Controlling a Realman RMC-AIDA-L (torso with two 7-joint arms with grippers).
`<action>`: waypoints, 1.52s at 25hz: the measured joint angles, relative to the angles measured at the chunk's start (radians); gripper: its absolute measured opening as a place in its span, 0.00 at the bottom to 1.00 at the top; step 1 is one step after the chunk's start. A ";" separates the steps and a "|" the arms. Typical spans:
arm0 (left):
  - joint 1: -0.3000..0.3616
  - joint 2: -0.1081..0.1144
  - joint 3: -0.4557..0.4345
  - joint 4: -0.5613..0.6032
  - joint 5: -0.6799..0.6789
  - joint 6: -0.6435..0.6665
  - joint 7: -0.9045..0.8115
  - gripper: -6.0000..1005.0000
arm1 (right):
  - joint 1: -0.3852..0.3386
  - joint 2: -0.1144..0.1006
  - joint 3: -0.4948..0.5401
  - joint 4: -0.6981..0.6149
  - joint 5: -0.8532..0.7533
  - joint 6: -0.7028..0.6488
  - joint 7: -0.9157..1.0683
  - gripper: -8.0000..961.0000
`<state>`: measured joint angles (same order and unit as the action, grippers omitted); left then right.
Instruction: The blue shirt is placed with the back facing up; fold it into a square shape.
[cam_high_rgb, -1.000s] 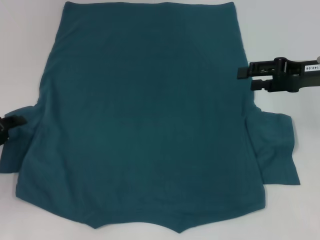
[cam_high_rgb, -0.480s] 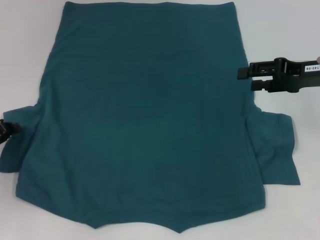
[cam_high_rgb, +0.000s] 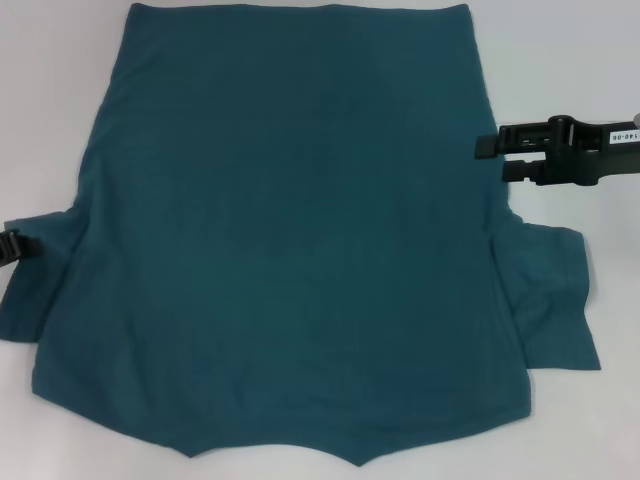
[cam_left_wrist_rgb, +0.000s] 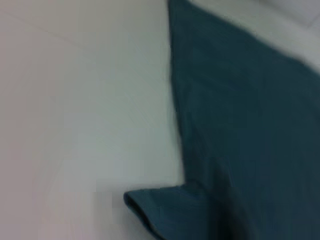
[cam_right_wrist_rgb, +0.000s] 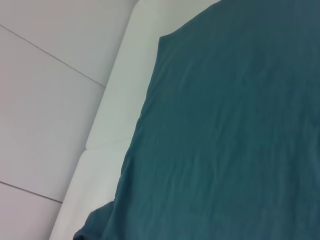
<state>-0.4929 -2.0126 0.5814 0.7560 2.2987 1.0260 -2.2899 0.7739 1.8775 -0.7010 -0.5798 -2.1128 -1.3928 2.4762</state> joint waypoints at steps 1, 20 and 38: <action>-0.011 0.001 0.016 0.019 0.052 0.000 -0.035 0.01 | 0.001 0.000 0.000 0.000 0.001 0.000 0.000 0.79; -0.132 -0.020 0.077 0.161 0.540 -0.057 -0.217 0.01 | 0.003 0.000 0.000 0.000 0.002 0.000 0.000 0.79; -0.144 0.005 0.252 0.254 0.558 -0.033 -0.234 0.01 | 0.007 0.003 -0.004 0.000 0.000 -0.006 0.001 0.79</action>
<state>-0.6370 -2.0071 0.8331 1.0104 2.8572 0.9925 -2.5237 0.7807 1.8810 -0.7051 -0.5798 -2.1131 -1.3988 2.4774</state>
